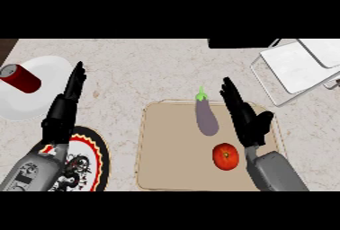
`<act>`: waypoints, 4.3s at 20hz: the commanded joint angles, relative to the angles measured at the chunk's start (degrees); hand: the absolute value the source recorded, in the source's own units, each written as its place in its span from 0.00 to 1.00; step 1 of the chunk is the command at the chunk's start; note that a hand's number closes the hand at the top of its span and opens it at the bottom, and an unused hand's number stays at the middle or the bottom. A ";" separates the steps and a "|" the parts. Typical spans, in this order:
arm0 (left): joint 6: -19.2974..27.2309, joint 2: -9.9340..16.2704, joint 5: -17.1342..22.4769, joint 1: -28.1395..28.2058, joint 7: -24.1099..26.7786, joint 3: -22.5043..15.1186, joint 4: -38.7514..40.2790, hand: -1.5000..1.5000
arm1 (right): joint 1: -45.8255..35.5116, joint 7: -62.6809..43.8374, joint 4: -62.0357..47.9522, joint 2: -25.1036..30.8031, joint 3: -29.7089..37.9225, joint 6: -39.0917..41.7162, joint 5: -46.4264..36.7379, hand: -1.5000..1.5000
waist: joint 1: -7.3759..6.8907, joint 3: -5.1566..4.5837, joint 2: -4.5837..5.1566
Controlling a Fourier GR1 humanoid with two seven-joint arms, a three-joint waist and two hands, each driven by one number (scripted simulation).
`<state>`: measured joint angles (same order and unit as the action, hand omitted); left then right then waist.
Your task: Pick the tomato from the tray and place it in the tiered shelf
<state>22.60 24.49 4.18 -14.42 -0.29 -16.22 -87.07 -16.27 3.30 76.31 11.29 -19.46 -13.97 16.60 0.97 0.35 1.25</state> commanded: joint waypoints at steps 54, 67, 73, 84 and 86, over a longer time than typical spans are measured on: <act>-13.09 -8.65 2.04 2.34 2.20 2.88 9.34 0.50 | 0.19 -83.43 52.91 24.80 -14.32 14.26 -40.17 0.00 | -1.47 -0.49 -1.22; -12.92 -9.89 -0.45 2.98 2.20 3.61 8.03 0.50 | 2.03 -83.87 49.35 14.79 -17.68 17.50 -51.41 0.00 | -0.77 -0.43 -1.36; -12.99 -9.97 -0.75 2.90 -0.57 4.01 5.45 0.50 | -0.01 -86.10 46.30 7.53 -17.85 20.88 -54.14 0.00 | -1.06 -0.45 -1.40; -15.66 -9.73 -1.31 3.70 2.97 6.41 8.66 0.50 | 5.88 -79.51 41.76 2.92 -16.47 22.84 -60.23 0.00 | -0.83 -0.41 -1.29; -15.00 -10.27 -1.75 3.03 -1.15 5.56 5.67 0.50 | 8.41 -80.11 44.76 3.92 -15.63 25.03 -59.56 0.00 | -0.63 -0.40 -1.39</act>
<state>8.64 13.76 2.21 -11.34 -1.08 -11.61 -81.66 -9.27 -66.13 117.64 16.65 -34.52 5.92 -41.85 0.08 -0.03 -0.09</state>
